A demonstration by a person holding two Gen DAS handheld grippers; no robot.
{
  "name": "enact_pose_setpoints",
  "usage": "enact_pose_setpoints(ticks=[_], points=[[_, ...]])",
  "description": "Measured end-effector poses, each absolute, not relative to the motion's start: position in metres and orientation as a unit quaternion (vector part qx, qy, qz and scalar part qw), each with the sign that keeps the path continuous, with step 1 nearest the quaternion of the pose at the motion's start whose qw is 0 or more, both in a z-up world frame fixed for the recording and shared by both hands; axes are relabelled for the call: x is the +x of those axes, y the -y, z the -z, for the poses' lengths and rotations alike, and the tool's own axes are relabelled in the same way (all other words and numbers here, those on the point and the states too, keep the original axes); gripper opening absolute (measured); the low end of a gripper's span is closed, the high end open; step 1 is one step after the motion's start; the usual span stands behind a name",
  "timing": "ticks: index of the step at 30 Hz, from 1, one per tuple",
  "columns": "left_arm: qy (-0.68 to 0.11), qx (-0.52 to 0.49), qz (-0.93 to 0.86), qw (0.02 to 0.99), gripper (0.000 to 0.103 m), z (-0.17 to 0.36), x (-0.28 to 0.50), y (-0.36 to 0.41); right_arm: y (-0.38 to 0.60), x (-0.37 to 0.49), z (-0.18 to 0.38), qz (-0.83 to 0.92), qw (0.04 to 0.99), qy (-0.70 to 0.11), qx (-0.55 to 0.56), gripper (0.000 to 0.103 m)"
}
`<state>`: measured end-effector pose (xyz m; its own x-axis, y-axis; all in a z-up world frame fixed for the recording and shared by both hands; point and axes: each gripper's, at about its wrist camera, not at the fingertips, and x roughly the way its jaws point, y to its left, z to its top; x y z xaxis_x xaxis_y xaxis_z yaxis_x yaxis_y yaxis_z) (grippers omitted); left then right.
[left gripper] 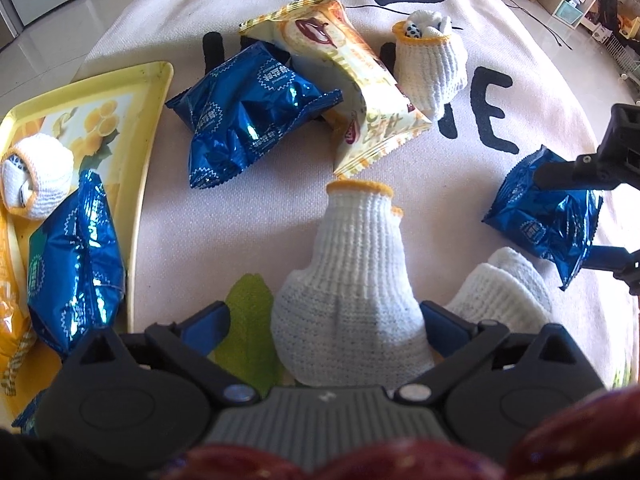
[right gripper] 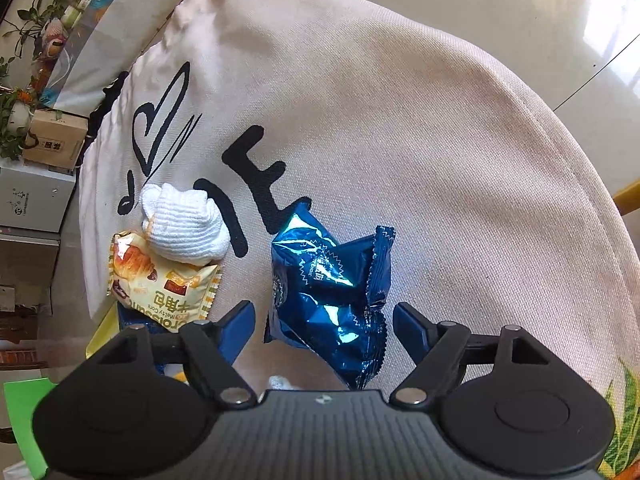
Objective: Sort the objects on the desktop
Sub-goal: 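Lift the white glove with the left tool while the right tool holds the blue packet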
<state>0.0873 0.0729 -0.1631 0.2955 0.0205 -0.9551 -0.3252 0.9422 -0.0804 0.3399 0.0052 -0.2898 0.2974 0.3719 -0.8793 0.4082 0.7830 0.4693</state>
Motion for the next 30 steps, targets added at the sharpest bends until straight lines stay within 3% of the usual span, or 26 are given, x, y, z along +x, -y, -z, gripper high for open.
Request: enact_pose_setpoints(ticks=[7,30], points=[[-0.591,-0.085,-0.12,0.793,0.103,0.167,0.091,-0.061,-0.011,0.342,0.291,0.017,0.737,-0.598,0.313,0.077],[-0.592,-0.087,-0.121,0.792,0.103,0.163,0.087,-0.061,-0.016,0.344,0.29,0.028,0.75,-0.6,0.277,0.082]])
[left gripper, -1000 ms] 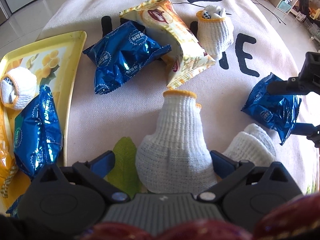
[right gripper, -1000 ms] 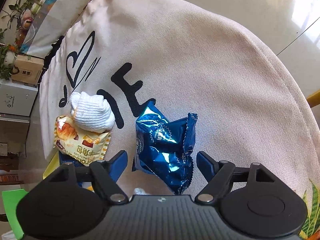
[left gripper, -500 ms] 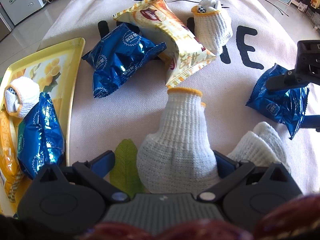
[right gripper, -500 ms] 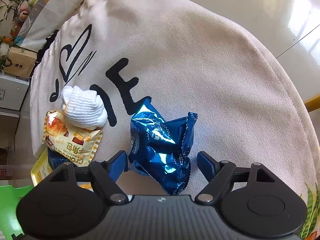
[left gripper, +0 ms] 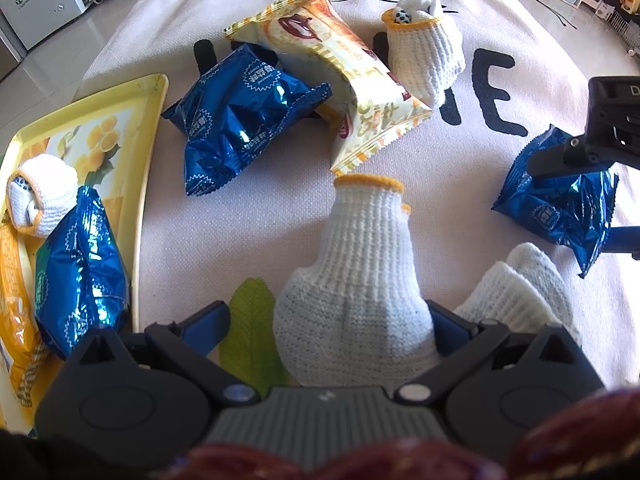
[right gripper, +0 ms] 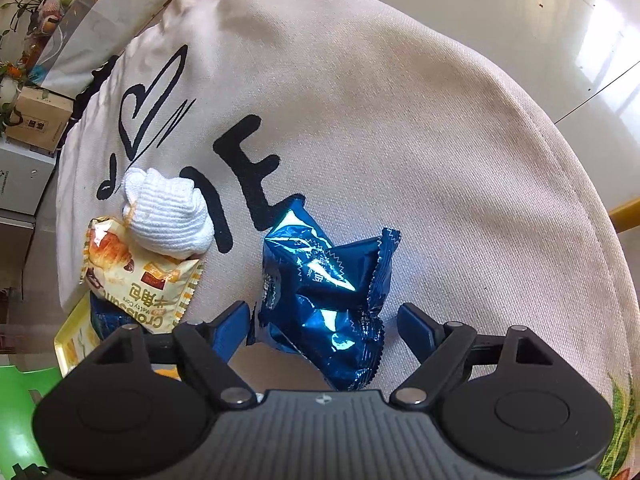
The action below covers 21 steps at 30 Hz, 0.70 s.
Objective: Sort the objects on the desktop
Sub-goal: 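Lift the white glove with the left tool while the right tool holds the blue packet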
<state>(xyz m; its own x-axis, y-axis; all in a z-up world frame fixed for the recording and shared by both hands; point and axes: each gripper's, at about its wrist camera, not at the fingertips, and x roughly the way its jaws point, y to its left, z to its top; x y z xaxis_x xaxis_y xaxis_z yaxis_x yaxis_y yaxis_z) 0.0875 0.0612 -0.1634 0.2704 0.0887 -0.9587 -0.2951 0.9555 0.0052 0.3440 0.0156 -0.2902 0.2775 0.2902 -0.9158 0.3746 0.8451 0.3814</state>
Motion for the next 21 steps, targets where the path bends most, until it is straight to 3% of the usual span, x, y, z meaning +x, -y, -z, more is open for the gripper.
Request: enact_pose_setpoints(ticks=[3,4,5,7,9,11,15,21], points=[[-0.588,-0.086,-0.116,0.796,0.102,0.163,0.085,-0.062,-0.016,0.343,0.289,0.028,0.757,-0.595,0.268,0.08],[-0.584,-0.091,-0.116,0.798,0.102,0.162,0.083,-0.063,-0.016,0.343,0.288,0.024,0.759,-0.593,0.27,0.077],[-0.582,-0.096,-0.114,0.799,0.101,0.162,0.083,-0.064,-0.016,0.343,0.288,0.02,0.759,-0.591,0.274,0.067],[-0.574,-0.108,-0.113,0.804,0.097,0.158,0.081,-0.067,-0.017,0.342,0.286,0.018,0.76,-0.589,0.274,0.064],[-0.562,-0.119,-0.102,0.812,0.08,0.152,0.081,-0.069,-0.018,0.343,0.286,0.015,0.762,-0.586,0.273,0.061],[-0.555,-0.138,-0.09,0.816,0.066,0.147,0.081,-0.072,-0.018,0.342,0.284,0.013,0.763,-0.583,0.279,0.061],[-0.553,-0.15,-0.085,0.815,0.056,0.145,0.08,-0.074,-0.019,0.343,0.278,0.011,0.772,-0.573,0.274,0.061],[-0.542,-0.175,-0.081,0.818,0.053,0.139,0.08,-0.077,-0.021,0.343,0.273,0.003,0.776,-0.567,0.277,0.061]])
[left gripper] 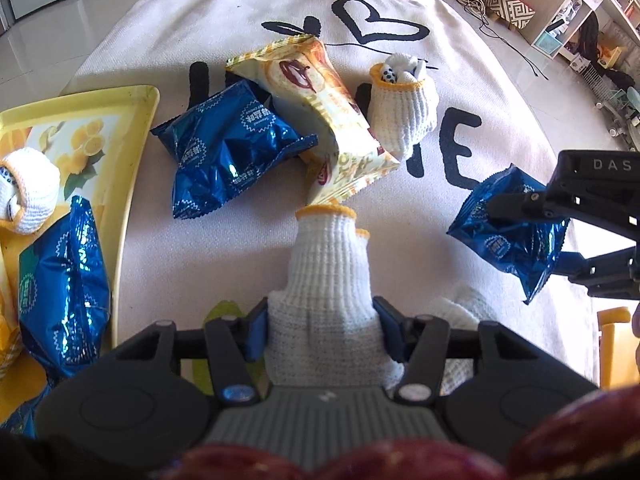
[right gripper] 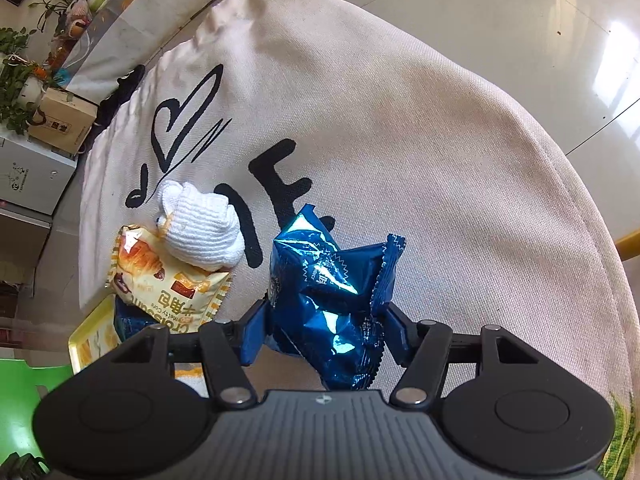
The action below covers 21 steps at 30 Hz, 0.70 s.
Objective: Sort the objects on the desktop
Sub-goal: 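Lift the white glove with the left tool while the right tool holds the blue packet, then carry the glove and the blue packet over the yellow tray with both tools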
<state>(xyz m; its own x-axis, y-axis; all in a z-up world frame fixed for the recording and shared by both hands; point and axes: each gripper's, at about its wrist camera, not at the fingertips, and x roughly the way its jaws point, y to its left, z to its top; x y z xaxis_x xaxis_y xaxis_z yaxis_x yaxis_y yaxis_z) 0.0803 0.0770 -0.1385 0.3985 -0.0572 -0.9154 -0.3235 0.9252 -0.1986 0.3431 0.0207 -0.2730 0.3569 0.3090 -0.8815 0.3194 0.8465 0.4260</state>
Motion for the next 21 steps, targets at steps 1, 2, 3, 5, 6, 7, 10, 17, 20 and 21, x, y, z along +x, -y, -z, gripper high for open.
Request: enact_pose_setpoints(ticks=[1,2,3,5,6,7,10,17,20,21], points=[[-0.539,-0.176,-0.082,0.82,0.053,0.137,0.078,-0.076,-0.021,0.343,0.272,0.001,0.776,-0.566,0.278,0.061],[-0.537,-0.178,-0.082,0.821,0.053,0.136,0.079,-0.077,-0.021,0.343,0.271,-0.001,0.777,-0.565,0.279,0.061],[-0.535,-0.182,-0.081,0.821,0.053,0.136,0.081,-0.079,-0.022,0.343,0.27,-0.004,0.777,-0.563,0.281,0.061],[-0.53,-0.193,-0.081,0.822,0.053,0.131,0.082,-0.082,-0.022,0.343,0.267,-0.01,0.779,-0.559,0.284,0.061],[-0.525,-0.196,-0.081,0.824,0.053,0.128,0.083,-0.084,-0.023,0.344,0.265,-0.015,0.781,-0.555,0.285,0.061],[-0.518,-0.199,-0.082,0.828,0.053,0.123,0.083,-0.086,-0.023,0.344,0.263,-0.018,0.783,-0.552,0.286,0.061],[-0.496,-0.203,-0.09,0.839,0.053,0.11,0.082,-0.097,-0.029,0.345,0.256,-0.036,0.79,-0.541,0.285,0.061],[-0.458,-0.24,-0.146,0.843,0.053,0.089,0.076,-0.149,-0.053,0.344,0.244,-0.091,0.804,-0.521,0.271,0.061],[-0.444,-0.254,-0.171,0.842,0.053,0.082,0.07,-0.173,-0.065,0.345,0.238,-0.123,0.806,-0.512,0.27,0.061],[-0.44,-0.259,-0.179,0.841,0.053,0.081,0.068,-0.182,-0.071,0.345,0.236,-0.135,0.806,-0.51,0.268,0.061]])
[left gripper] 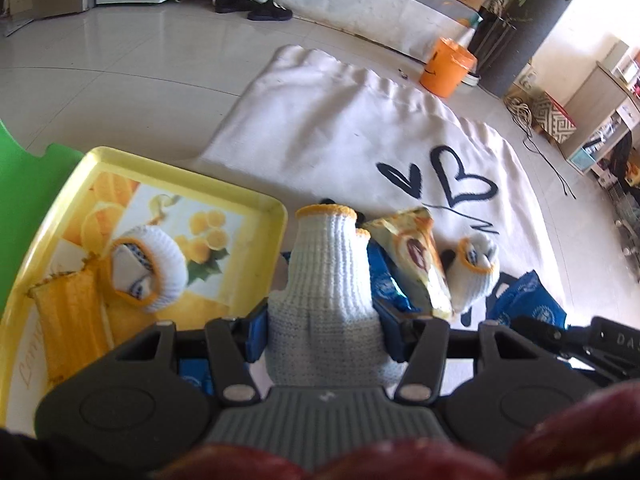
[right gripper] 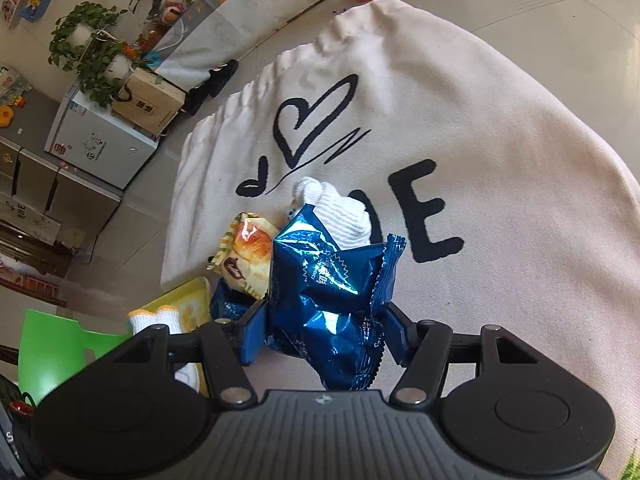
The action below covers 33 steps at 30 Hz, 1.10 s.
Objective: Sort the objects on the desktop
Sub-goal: 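Carry the glove and the blue packet over the yellow tray with both tools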
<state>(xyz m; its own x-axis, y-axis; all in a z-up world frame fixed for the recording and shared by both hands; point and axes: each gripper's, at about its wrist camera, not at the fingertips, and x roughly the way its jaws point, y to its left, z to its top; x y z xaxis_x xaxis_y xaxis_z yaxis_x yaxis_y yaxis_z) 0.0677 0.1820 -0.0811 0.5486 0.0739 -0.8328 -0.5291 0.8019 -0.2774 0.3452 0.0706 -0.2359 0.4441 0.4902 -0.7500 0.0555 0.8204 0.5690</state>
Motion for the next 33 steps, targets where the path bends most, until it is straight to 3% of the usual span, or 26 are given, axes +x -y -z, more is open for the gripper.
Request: enact_pose_setpoints(ticks=[14,29,31,33], points=[[-0.401,-0.334,-0.289,0.802,0.053,0.08,0.028,-0.29,-0.175,0.343,0.228,-0.281,0.789,-0.502,0.217,0.061],[-0.386,-0.361,-0.346,0.775,0.055,0.089,0.016,-0.338,-0.26,0.355,0.256,-0.251,0.81,-0.486,0.212,0.061],[-0.386,-0.364,-0.351,0.772,0.063,0.09,0.015,-0.34,-0.27,0.351,0.26,-0.266,0.809,-0.479,0.213,0.063],[-0.379,-0.361,-0.36,0.772,0.082,0.087,0.012,-0.339,-0.282,0.35,0.261,-0.276,0.804,-0.489,0.197,0.068]])
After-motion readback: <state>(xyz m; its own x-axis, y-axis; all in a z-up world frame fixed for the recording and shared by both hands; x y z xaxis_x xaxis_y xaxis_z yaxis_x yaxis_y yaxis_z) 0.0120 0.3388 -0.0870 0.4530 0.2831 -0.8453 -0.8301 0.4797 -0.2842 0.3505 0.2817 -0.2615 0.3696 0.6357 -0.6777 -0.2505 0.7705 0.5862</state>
